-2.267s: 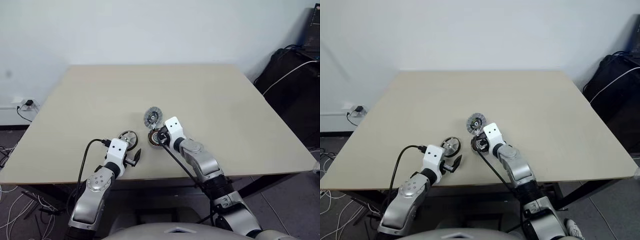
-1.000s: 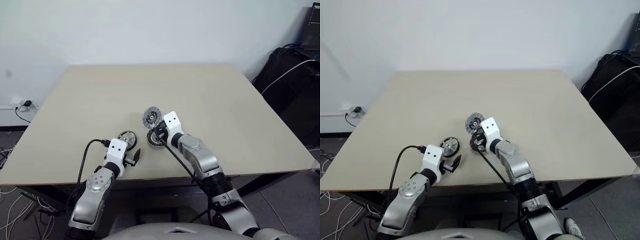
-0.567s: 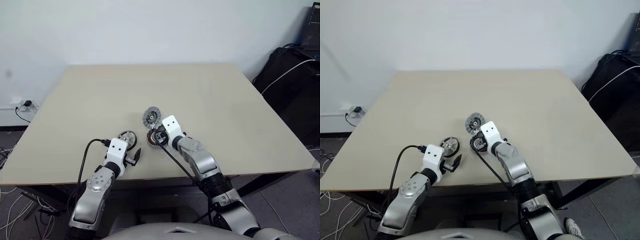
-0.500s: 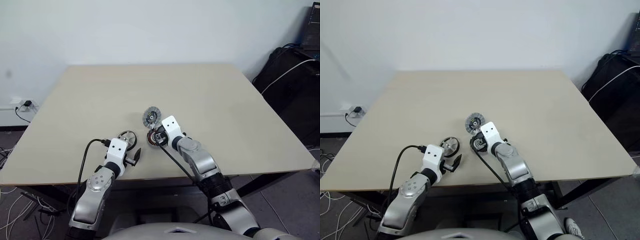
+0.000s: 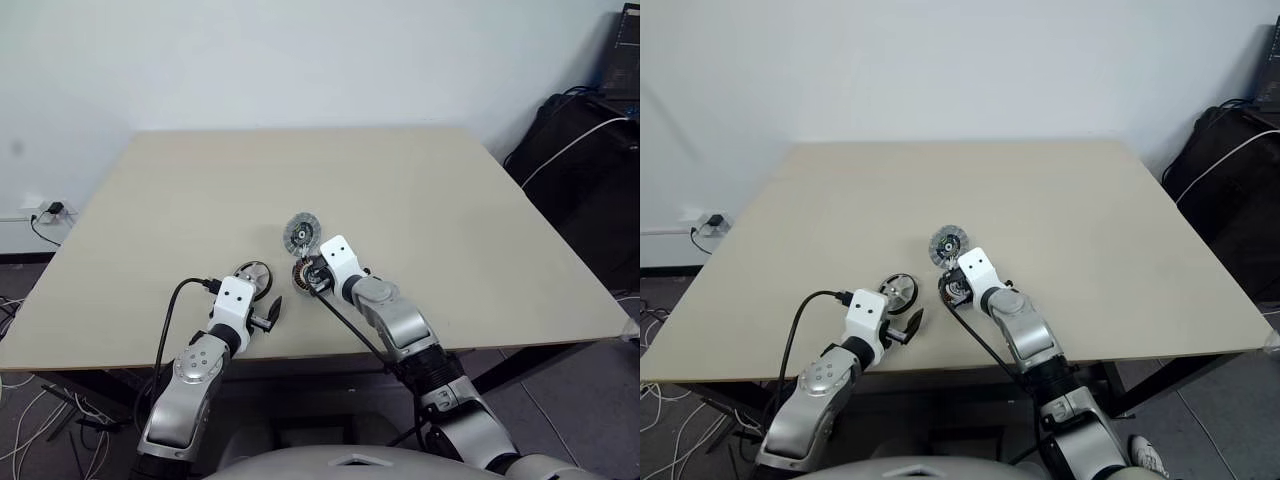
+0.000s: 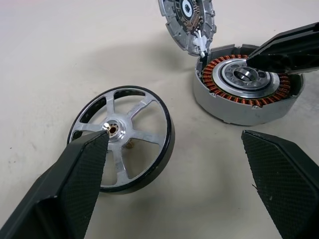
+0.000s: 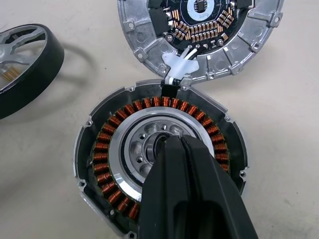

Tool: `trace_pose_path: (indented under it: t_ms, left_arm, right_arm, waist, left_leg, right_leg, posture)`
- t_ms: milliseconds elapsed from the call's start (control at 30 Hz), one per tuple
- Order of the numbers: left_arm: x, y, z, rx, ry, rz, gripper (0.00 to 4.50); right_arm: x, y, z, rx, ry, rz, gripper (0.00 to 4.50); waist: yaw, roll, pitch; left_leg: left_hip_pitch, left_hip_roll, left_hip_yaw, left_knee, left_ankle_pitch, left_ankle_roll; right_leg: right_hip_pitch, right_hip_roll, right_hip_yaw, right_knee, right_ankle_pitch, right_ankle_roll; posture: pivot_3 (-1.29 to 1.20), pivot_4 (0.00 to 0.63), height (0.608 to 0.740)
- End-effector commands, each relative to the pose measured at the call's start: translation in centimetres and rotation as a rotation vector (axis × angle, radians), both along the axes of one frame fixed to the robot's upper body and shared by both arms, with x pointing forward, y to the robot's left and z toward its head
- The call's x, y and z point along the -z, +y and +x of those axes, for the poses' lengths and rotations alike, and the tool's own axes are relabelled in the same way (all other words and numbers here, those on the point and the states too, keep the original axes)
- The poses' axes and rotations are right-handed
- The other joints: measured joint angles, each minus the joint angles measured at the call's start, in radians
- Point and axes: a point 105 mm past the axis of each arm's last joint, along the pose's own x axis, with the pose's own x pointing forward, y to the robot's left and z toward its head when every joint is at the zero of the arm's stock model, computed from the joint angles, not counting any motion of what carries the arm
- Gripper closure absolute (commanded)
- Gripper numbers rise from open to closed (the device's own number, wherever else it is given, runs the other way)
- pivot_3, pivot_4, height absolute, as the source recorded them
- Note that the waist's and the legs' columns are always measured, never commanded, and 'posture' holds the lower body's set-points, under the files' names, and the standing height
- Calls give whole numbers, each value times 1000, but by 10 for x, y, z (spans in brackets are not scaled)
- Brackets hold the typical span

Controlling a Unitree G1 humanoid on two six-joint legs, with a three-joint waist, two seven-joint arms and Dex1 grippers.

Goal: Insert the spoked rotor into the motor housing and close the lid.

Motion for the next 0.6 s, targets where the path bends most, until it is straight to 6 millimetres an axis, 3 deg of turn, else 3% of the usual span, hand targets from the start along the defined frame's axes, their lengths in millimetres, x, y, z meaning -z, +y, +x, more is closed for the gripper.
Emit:
trace_pose_path:
  t_ms: [33, 600]
  left_arm:
    - [-8, 1, 4, -5, -38, -7, 0]
    - [-6, 0, 4, -2, -32, -11, 0]
  right_arm:
    - [-11, 6, 3, -24, -30, 17, 4457]
    - [-7, 14, -8, -110, -6, 52, 4457]
  waist:
    - [0, 0, 0]
    - [0, 0, 0]
  left_leg:
    - [0, 0, 0, 0, 0, 0]
    - [0, 0, 0, 0, 0, 0]
  right_leg:
    - [0, 0, 0, 0, 0, -1]
    - [0, 0, 0, 0, -2, -3]
  posture:
    - [0, 0, 740]
    - [0, 0, 740]
